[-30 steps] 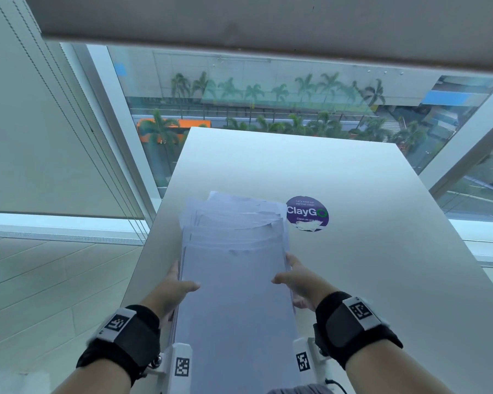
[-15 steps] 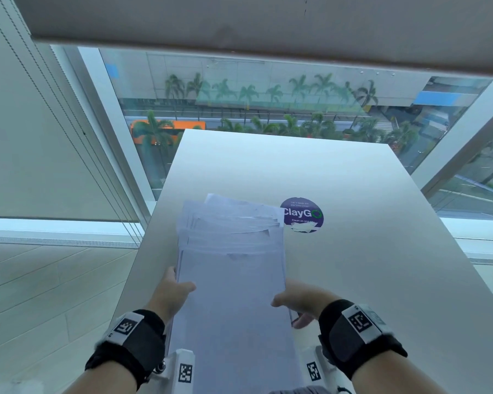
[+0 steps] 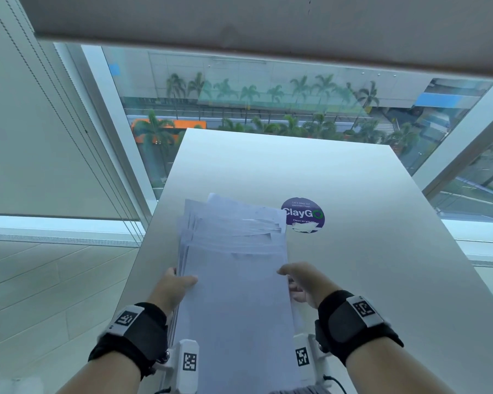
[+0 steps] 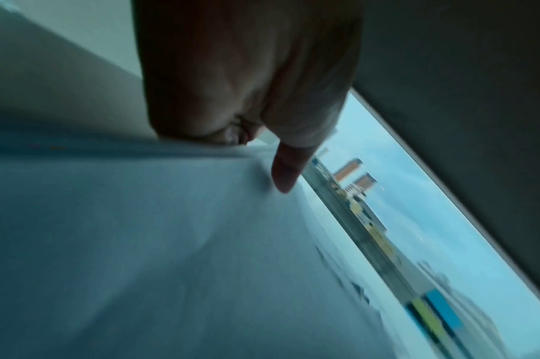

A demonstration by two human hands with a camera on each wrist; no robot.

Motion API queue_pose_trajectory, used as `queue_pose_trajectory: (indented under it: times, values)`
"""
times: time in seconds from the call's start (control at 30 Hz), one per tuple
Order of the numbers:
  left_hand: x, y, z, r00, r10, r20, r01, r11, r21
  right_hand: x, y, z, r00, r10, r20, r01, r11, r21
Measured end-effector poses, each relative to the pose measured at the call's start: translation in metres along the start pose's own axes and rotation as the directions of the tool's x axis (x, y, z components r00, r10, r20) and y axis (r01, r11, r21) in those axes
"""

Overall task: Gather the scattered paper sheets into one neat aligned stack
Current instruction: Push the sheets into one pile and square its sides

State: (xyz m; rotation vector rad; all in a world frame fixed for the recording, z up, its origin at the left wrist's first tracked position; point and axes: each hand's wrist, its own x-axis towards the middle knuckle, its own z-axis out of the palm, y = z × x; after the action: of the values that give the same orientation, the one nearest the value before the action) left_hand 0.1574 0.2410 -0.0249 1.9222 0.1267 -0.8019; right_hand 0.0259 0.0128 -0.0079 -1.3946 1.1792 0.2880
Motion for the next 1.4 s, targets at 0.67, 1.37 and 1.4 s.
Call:
queue_pose_trajectory:
  times: [0.67, 1.37, 1.4]
  values:
    - [-0.006, 0.005, 0.011, 0.997, 0.062, 0.050, -0.056, 0.992, -0.113, 0.000, 0.000, -0.020, 0.976, -0.133, 0.174, 0.148, 0.986, -0.074]
    - [0.024, 0.055, 0.005, 0.993, 0.030, 0.115, -0.008, 0.983, -0.182, 0.011, -0.030, -0.002, 0.984, -0.176, -0.002, 0.176, 0.982, 0.071]
    - [0.025, 0.059, 0.006, 0.986, 0.041, 0.162, -0.012, 0.984, -0.176, 0.010, -0.035, -0.001, 0.983, -0.181, 0.033, 0.178, 0.981, 0.072]
